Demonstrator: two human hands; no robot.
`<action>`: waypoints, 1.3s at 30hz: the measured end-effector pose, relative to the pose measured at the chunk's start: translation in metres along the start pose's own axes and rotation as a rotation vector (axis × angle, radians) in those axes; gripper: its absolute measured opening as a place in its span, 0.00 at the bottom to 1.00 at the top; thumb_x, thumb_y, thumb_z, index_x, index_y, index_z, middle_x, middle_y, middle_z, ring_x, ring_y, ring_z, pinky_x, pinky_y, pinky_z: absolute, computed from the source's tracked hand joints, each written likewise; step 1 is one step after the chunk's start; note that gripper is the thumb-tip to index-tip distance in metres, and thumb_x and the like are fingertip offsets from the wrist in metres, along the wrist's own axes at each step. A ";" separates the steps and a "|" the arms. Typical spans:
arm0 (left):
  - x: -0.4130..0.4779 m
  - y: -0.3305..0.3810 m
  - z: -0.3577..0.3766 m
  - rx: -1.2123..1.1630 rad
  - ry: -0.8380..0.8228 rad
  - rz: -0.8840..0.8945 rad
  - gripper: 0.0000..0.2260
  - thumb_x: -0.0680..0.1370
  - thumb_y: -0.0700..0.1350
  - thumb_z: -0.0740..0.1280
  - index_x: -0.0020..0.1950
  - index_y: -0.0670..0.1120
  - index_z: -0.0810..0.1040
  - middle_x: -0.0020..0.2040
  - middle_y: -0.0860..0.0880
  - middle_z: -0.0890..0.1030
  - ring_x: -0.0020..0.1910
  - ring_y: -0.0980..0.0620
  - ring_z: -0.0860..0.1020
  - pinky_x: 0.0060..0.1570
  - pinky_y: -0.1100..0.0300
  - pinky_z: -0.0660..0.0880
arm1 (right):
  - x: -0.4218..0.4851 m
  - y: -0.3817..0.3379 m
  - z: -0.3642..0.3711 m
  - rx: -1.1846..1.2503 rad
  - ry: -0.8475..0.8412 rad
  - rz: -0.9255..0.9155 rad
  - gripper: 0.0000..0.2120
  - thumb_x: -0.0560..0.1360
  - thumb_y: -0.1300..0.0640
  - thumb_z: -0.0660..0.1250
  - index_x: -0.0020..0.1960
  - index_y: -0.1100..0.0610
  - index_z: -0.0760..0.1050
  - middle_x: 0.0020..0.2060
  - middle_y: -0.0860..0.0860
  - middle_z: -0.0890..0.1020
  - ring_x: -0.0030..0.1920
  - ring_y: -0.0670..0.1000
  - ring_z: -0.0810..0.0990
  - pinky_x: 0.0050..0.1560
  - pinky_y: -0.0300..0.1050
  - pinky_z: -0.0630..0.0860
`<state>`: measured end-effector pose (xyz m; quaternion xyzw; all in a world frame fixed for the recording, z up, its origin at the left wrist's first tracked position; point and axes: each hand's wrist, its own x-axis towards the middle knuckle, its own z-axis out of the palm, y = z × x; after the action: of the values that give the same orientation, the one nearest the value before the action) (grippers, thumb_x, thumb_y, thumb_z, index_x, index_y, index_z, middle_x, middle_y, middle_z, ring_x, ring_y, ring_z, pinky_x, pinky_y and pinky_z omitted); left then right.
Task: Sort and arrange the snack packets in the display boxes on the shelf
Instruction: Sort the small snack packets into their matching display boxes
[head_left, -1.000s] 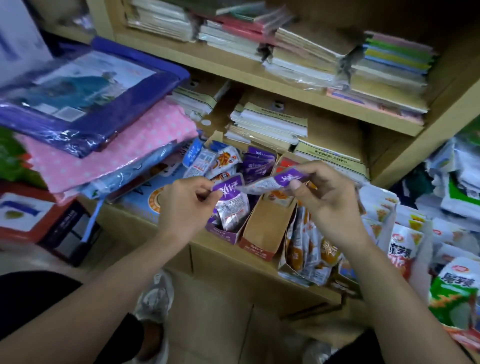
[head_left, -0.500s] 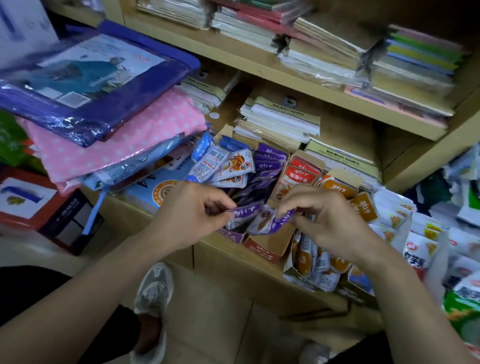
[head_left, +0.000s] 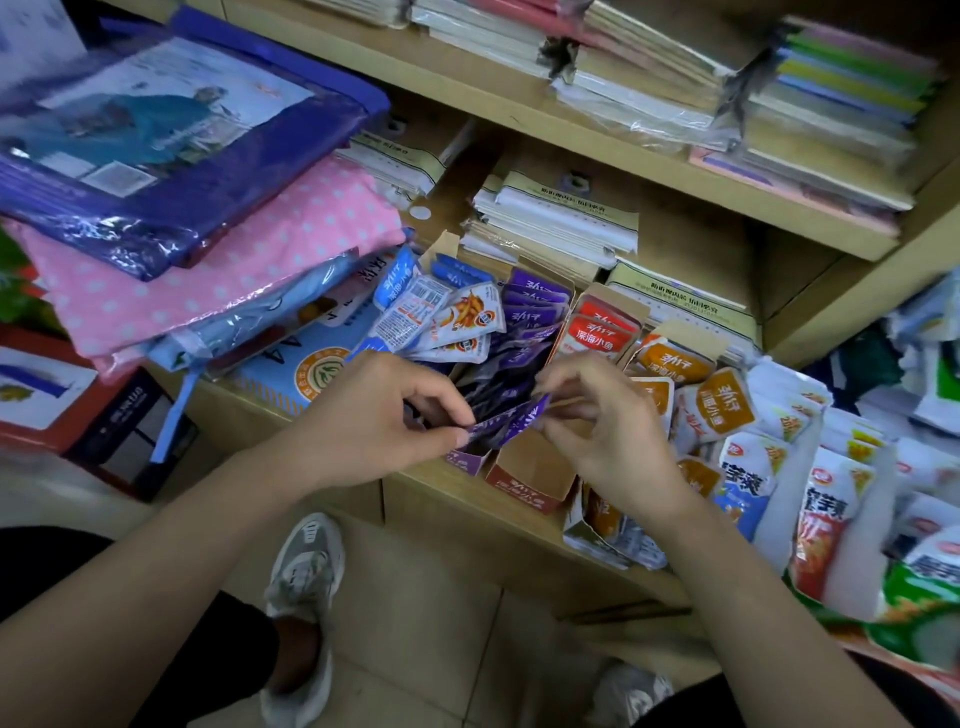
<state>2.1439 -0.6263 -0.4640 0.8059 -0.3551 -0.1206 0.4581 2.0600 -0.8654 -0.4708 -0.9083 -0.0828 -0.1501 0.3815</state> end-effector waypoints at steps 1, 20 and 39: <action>0.000 0.000 0.001 -0.012 -0.016 -0.013 0.05 0.72 0.43 0.78 0.44 0.52 0.87 0.38 0.58 0.85 0.40 0.59 0.84 0.42 0.57 0.81 | -0.002 0.000 0.001 -0.003 0.019 0.002 0.19 0.72 0.69 0.74 0.60 0.56 0.77 0.57 0.49 0.77 0.56 0.46 0.80 0.54 0.46 0.82; 0.043 -0.020 0.005 0.773 -0.135 0.272 0.16 0.78 0.62 0.65 0.65 0.64 0.78 0.64 0.60 0.73 0.62 0.49 0.63 0.56 0.48 0.60 | -0.029 0.007 0.012 -0.245 -0.121 -0.069 0.18 0.81 0.43 0.62 0.64 0.52 0.79 0.61 0.47 0.78 0.65 0.48 0.73 0.64 0.49 0.73; 0.055 -0.022 0.015 0.821 0.150 0.221 0.04 0.68 0.48 0.77 0.37 0.54 0.84 0.42 0.58 0.83 0.49 0.47 0.77 0.45 0.49 0.74 | -0.031 0.005 0.013 -0.291 -0.141 -0.038 0.20 0.81 0.41 0.60 0.66 0.49 0.78 0.63 0.46 0.77 0.67 0.47 0.70 0.65 0.45 0.73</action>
<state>2.1864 -0.6665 -0.4830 0.8850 -0.4234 0.1394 0.1344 2.0348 -0.8603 -0.4935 -0.9606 -0.1037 -0.1035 0.2360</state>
